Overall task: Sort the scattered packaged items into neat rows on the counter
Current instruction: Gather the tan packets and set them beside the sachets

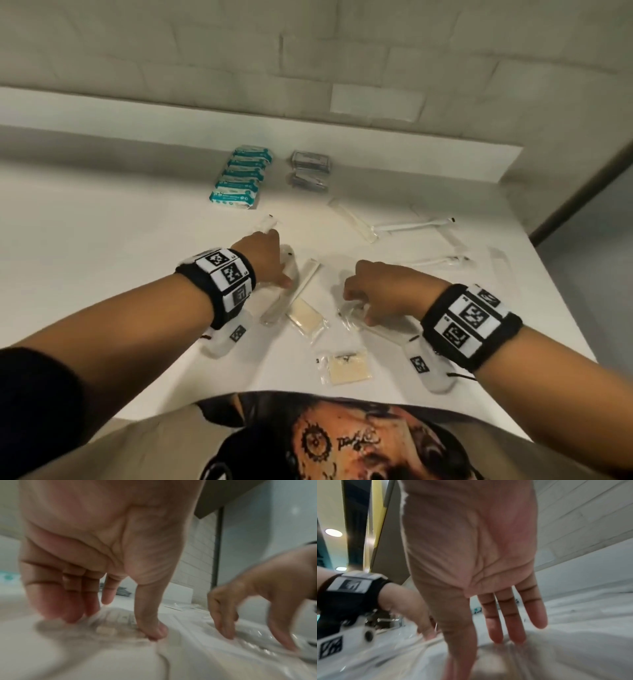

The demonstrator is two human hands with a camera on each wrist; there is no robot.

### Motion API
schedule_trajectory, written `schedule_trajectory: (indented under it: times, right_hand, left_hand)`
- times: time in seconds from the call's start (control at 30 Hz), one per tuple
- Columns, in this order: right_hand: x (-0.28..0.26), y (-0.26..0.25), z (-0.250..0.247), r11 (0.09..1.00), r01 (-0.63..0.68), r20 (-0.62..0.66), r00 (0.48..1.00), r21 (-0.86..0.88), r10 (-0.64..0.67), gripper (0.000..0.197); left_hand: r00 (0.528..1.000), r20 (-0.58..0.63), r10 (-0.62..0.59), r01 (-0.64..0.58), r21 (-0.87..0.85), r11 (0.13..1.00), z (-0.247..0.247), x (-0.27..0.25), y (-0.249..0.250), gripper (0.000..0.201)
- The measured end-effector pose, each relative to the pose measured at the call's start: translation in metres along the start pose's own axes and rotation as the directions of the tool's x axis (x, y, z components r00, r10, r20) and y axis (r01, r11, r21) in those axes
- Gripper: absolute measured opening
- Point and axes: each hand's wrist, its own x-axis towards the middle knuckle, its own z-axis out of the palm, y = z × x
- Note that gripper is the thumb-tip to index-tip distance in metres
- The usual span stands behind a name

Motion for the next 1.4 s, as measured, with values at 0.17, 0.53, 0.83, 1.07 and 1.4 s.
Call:
schedule_trajectory:
  times: [0.17,0.53,0.83,1.07,1.4]
  right_hand:
    - [0.006,-0.004,0.006,1.000,-0.002,0.007,1.000,-0.012,0.002,0.039]
    - [0.004,0.021,0.010,0.952,-0.155,0.065,0.988,0.264,0.143,0.023]
    - [-0.034,-0.015,-0.010,0.864,0.004,-0.380,0.899,0.504,0.217,0.004]
    - [-0.052,-0.054,0.053,0.990,0.045,-0.051,0.998,0.137,-0.038,0.060]
    - [-0.065,-0.030,0.040,0.997,0.069,-0.053,0.996,0.030,-0.068,0.042]
  left_hand:
    - [0.999,0.041,-0.021,0.028,-0.188,0.982,0.002,-0.005,0.000,0.063]
    - [0.867,0.187,0.462,-0.465,-0.028,0.885,0.004,-0.050,0.016,0.026]
    - [0.903,0.078,0.424,-0.431,0.156,0.889,0.024,-0.044,0.028,0.058]
    - [0.925,0.169,0.340,-0.375,0.263,0.889,0.020,-0.036,0.036,0.065]
    - [0.900,0.150,0.409,-0.431,0.168,0.887,0.013,-0.028,0.051,0.033]
